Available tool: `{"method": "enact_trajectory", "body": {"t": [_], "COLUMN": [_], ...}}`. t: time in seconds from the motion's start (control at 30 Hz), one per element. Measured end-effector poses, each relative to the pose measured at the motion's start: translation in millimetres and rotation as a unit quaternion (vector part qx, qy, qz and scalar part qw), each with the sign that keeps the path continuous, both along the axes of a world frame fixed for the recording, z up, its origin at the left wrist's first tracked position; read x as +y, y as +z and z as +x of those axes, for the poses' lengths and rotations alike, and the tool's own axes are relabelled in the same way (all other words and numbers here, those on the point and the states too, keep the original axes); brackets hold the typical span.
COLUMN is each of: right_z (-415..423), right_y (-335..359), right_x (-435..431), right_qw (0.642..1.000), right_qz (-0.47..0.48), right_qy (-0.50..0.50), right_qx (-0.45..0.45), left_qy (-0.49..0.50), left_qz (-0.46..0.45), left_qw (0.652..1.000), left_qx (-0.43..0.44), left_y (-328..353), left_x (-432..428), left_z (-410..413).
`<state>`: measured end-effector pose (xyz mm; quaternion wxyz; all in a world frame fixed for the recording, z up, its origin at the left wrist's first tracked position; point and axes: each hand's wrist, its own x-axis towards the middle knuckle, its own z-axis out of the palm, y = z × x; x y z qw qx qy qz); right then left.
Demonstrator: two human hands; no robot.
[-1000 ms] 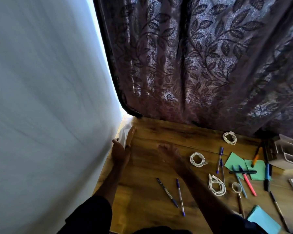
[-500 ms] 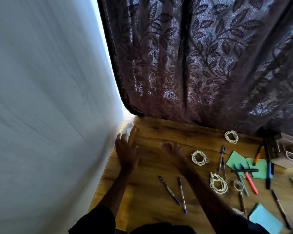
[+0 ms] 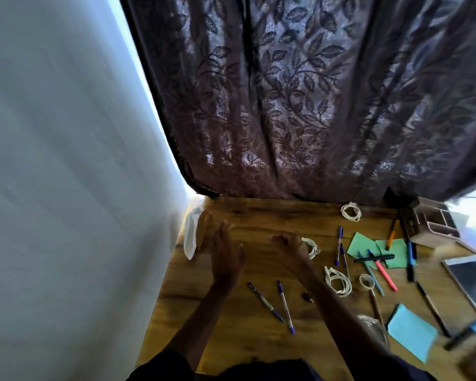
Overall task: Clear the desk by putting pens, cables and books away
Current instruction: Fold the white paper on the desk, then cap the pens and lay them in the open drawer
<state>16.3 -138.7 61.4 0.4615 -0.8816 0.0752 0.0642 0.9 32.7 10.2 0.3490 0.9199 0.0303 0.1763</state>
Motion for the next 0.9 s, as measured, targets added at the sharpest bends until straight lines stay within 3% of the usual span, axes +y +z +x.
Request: {"method": "enact_trajectory", "body": {"t": [0.23,0.5,0.7,0.9], "right_z": [-41,-94,-139,-181], "right_y": [-7,-15,-20,-32], "right_x": [-65,-147,-208,-267], "right_qw": [0.995,0.98,0.979,0.978], "right_qz": [-0.003,-0.003,-0.013,-0.044], "right_qy": [-0.096,-0.199,-0.203,-0.205], "right_qx": [0.001,0.022,0.031,0.013], "left_qy": [-0.14,-0.25,-0.279,-0.248], "left_qz": [-0.022,-0.015,-0.012,0.033], "left_qw": [0.989,0.968,0.958,0.963], "left_qx": [-0.037,0.006,0.063,0.1], "left_y": [8,14,20,20], "left_x": [-62,-150,-207,-265], "left_z": [-12,-35,-68,-113]}}
